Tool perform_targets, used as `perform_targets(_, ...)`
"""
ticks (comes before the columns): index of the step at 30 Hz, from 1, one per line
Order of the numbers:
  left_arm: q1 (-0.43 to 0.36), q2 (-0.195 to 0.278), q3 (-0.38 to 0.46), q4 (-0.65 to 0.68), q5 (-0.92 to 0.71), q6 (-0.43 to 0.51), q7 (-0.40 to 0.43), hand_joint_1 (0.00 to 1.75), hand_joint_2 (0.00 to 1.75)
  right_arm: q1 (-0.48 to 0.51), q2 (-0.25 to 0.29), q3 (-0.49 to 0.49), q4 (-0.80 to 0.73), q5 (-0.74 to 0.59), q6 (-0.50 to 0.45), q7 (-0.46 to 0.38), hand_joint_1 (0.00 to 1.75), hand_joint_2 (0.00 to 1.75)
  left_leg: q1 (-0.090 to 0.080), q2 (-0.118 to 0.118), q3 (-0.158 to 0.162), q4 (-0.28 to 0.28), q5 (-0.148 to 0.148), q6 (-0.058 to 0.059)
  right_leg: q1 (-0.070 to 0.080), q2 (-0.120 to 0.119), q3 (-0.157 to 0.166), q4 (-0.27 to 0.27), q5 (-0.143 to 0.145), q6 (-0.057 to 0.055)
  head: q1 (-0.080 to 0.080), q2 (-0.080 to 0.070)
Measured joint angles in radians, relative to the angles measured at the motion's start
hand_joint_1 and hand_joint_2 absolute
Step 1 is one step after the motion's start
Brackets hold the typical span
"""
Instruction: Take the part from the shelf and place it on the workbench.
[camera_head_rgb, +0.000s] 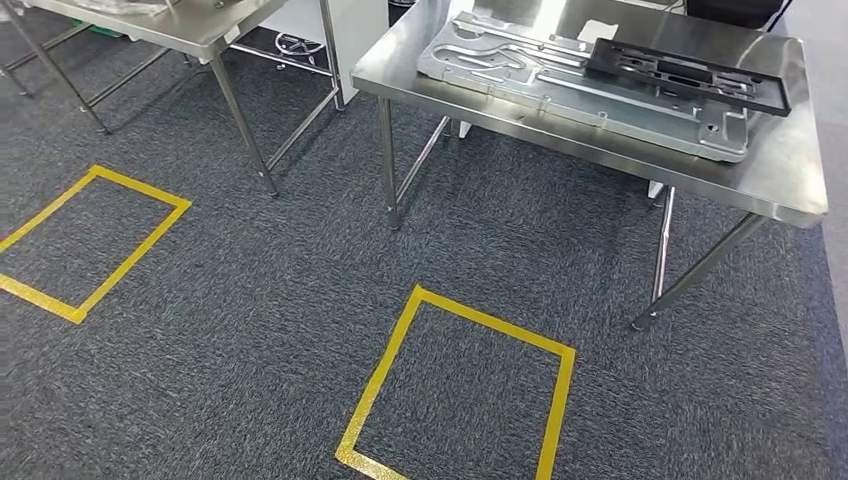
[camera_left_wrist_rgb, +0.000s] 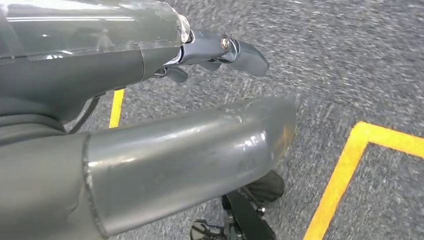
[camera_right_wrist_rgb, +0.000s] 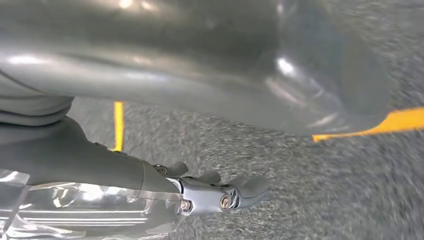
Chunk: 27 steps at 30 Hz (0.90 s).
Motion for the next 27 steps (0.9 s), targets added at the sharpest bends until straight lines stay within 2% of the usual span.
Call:
perform_targets(1,0.0,0.001,0.0,0.0,-0.005,0.001,0.002,0.0,0.0,0.0,0.001,0.011,0.002,0.045,0.0,0.019,0.0,0.0,0.0,-0.012,0.0,0.002,0.0,-0.002,-0.002,0.006,0.024,-0.054,0.04,-0.001,0.0,0.0)
perform_targets(3,-0.001,0.002,0.0,0.0,-0.013,0.002,0.007,0.0,0.0,0.001,0.002,0.056,0.008,0.15,-0.003,0.068,0.0,0.0,0.0,-0.035,-0.002,0.008,0.001,-0.008,-0.005,0.041,0.083,-0.19,0.105,-0.008,0.0,0.0)
perform_targets(4,-0.002,0.004,0.0,0.0,-0.016,0.002,0.011,0.0,0.0,0.002,0.003,0.084,0.012,0.191,-0.005,0.089,0.0,0.0,0.0,-0.045,-0.006,0.01,0.002,-0.014,-0.005,0.057,0.1,-0.234,0.119,-0.011,0.0,0.0)
perform_targets(5,-0.002,0.006,0.0,0.0,-0.017,0.003,0.016,0.0,0.0,0.001,0.005,0.111,0.015,0.212,-0.006,0.104,0.0,0.0,0.0,-0.054,-0.01,0.01,0.005,-0.021,-0.003,0.067,0.107,-0.252,0.12,-0.015,0.0,0.0)
perform_targets(7,0.0,0.012,0.0,0.0,-0.02,0.003,0.024,0.0,0.0,-0.001,0.009,0.148,0.018,0.226,-0.005,0.124,0.0,0.0,0.002,-0.074,-0.017,0.007,0.012,-0.036,-0.003,0.056,0.106,-0.257,0.123,-0.025,0.0,0.0)
perform_targets(8,0.002,0.013,0.0,0.0,-0.023,0.004,0.027,0.0,0.0,-0.002,0.012,0.161,0.019,0.228,-0.002,0.134,0.0,0.0,0.001,-0.071,-0.02,0.01,0.011,-0.042,-0.004,0.045,0.107,-0.262,0.127,-0.032,-0.001,0.0)
perform_targets(9,0.003,0.015,0.0,0.0,-0.027,0.006,0.029,0.0,0.0,-0.002,0.014,0.171,0.019,0.23,0.002,0.142,0.0,0.0,0.0,-0.056,-0.028,0.027,-0.002,-0.046,-0.006,0.033,0.109,-0.268,0.131,-0.041,-0.004,0.0)
perform_targets(10,0.003,0.017,-0.001,0.0,-0.031,0.012,0.03,0.0,0.0,0.0,0.016,0.179,0.019,0.23,0.008,0.15,0.0,0.0,-0.001,-0.034,-0.046,0.064,-0.027,-0.05,-0.008,0.02,0.109,-0.273,0.135,-0.049,-0.008,0.0)
perform_targets(12,-0.001,0.018,-0.002,0.0,-0.04,0.027,0.03,0.0,0.0,0.004,0.017,0.188,0.021,0.23,0.025,0.165,0.0,0.0,0.001,0.012,-0.1,0.188,-0.096,-0.056,-0.004,-0.006,0.107,-0.273,0.136,-0.057,-0.015,0.0)
perform_targets(13,-0.002,0.019,-0.003,0.0,-0.043,0.035,0.03,0.0,0.0,0.007,0.017,0.19,0.022,0.229,0.033,0.171,0.0,0.0,0.002,0.02,-0.124,0.247,-0.121,-0.059,-0.002,-0.019,0.105,-0.272,0.136,-0.057,-0.016,0.0)
perform_targets(14,-0.002,0.018,-0.004,0.0,-0.046,0.04,0.03,0.0,0.0,0.008,0.016,0.192,0.022,0.229,0.039,0.175,0.0,0.0,0.003,0.025,-0.135,0.279,-0.129,-0.061,0.0,-0.032,0.104,-0.271,0.135,-0.057,-0.016,0.0)
perform_targets(15,-0.001,0.018,-0.004,0.0,-0.048,0.042,0.031,0.0,0.0,0.008,0.016,0.194,0.023,0.229,0.043,0.178,0.0,0.0,0.004,0.028,-0.127,0.274,-0.118,-0.061,0.0,-0.044,0.103,-0.269,0.134,-0.056,-0.016,0.0)
perform_targets(16,-0.001,0.018,-0.004,0.0,-0.049,0.044,0.031,0.0,0.0,0.008,0.015,0.195,0.023,0.229,0.046,0.18,0.0,0.0,0.004,0.033,-0.1,0.231,-0.092,-0.061,0.0,-0.055,0.103,-0.267,0.133,-0.055,-0.016,0.0)
perform_targets(17,-0.001,0.018,-0.004,0.0,-0.049,0.045,0.031,0.0,0.0,0.007,0.015,0.197,0.023,0.229,0.049,0.182,0.0,0.0,0.003,0.047,-0.059,0.16,-0.061,-0.058,0.001,-0.065,0.104,-0.264,0.131,-0.053,-0.016,0.0)
perform_targets(19,-0.005,0.018,-0.004,0.0,-0.049,0.046,0.034,0.0,0.0,0.007,0.015,0.198,0.023,0.229,0.055,0.185,0.0,0.0,-0.003,0.078,0.005,0.042,-0.027,-0.048,0.006,-0.081,0.105,-0.258,0.125,-0.043,-0.015,0.0)
perform_targets(20,-0.006,0.018,-0.005,0.0,-0.05,0.046,0.035,0.0,0.0,0.006,0.014,0.199,0.023,0.23,0.057,0.187,0.0,0.0,-0.006,0.087,0.018,0.014,-0.023,-0.042,0.008,-0.088,0.106,-0.257,0.124,-0.038,-0.014,0.0)
perform_targets(21,-0.006,0.018,-0.005,0.0,-0.05,0.046,0.035,0.0,0.0,0.004,0.014,0.2,0.024,0.23,0.058,0.188,0.0,0.0,-0.008,0.085,0.017,0.008,-0.025,-0.037,0.01,-0.095,0.107,-0.257,0.123,-0.033,-0.013,0.0)
perform_targets(23,-0.004,0.017,-0.005,0.0,-0.051,0.046,0.036,0.0,0.0,-0.001,0.012,0.203,0.024,0.232,0.061,0.191,0.0,0.0,-0.007,0.067,0.015,0.002,-0.018,-0.024,0.007,-0.1,0.112,-0.256,0.12,-0.022,-0.012,0.0)
perform_targets(24,-0.003,0.016,-0.005,0.0,-0.051,0.046,0.036,0.0,0.0,-0.002,0.012,0.204,0.024,0.233,0.062,0.193,0.0,0.0,-0.005,0.058,0.016,-0.003,-0.013,-0.017,0.005,-0.086,0.108,-0.245,0.108,-0.016,-0.01,0.0)
perform_targets(25,-0.004,0.016,-0.005,0.0,-0.051,0.046,0.036,0.0,0.0,-0.002,0.011,0.204,0.024,0.233,0.063,0.194,0.0,0.0,-0.002,0.05,0.016,-0.008,-0.008,-0.01,0.003,-0.063,0.095,-0.214,0.085,-0.01,-0.007,0.0)
perform_targets(27,-0.006,0.014,-0.005,0.0,-0.05,0.046,0.036,0.0,0.0,0.001,0.009,0.205,0.025,0.233,0.064,0.195,0.0,0.0,-0.001,0.032,0.011,-0.01,-0.002,-0.001,-0.001,-0.015,0.04,-0.097,0.015,-0.004,-0.001,0.0)
